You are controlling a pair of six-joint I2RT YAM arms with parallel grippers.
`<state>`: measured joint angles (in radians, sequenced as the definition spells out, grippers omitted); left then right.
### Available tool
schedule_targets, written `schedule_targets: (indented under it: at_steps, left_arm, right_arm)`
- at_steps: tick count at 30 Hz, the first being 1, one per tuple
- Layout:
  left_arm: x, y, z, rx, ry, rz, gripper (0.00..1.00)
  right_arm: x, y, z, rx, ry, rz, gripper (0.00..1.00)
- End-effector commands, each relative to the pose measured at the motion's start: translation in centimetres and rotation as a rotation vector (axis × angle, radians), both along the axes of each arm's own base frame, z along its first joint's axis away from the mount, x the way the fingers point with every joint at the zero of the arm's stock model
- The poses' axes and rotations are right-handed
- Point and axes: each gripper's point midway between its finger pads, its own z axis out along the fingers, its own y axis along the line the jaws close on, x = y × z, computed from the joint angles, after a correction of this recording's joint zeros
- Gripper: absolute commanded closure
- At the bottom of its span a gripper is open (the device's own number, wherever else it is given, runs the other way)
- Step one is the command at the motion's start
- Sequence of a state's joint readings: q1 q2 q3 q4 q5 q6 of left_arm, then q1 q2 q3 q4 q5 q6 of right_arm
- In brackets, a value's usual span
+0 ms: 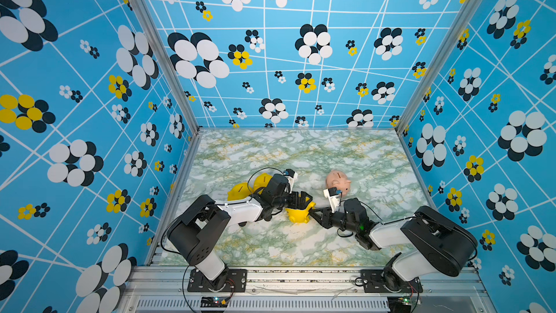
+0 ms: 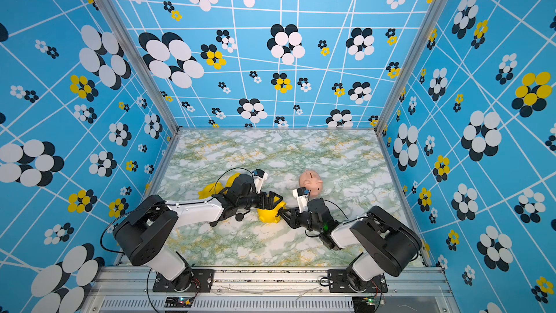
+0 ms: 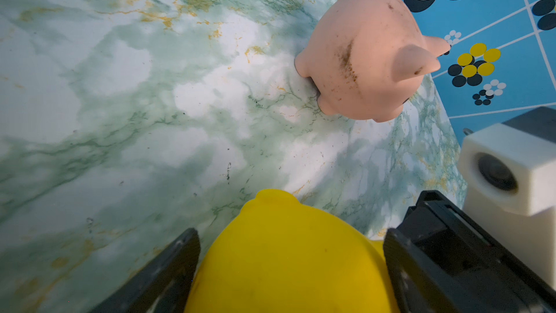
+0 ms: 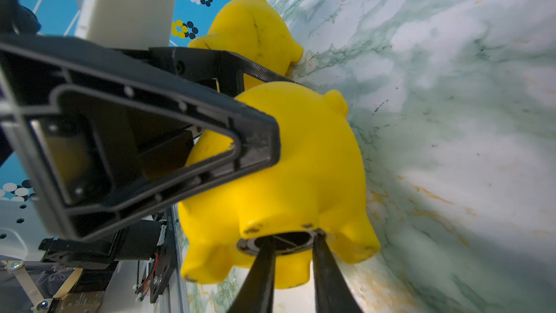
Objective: Open piggy banks
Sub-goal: Open the lid on the piggy bank.
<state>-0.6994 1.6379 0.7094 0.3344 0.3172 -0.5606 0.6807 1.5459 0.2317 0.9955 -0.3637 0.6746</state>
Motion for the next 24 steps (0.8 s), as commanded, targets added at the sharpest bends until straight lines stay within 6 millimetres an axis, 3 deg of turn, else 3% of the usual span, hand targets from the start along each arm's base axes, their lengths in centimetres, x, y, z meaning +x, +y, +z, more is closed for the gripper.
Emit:
schedule_targets:
  at_steps: [1, 9, 24]
  left_arm:
    - [-8.1, 6.9, -11.6, 0.375, 0.377, -0.022, 0.04]
    - [-8.4, 6.8, -11.5, 0.366, 0.401, -0.018, 0.04]
    - [-8.8, 6.7, -11.8, 0.359, 0.431, -0.011, 0.05]
  right_arm:
    - [1.5, 1.0, 2.3, 0.072, -0.080, -0.027, 0.77]
    - [1.8, 1.5, 2.8, 0.060, -0.128, -0.056, 0.80]
    - [1.6, 2.2, 5.4, -0.011, -0.253, -0.103, 0.83]
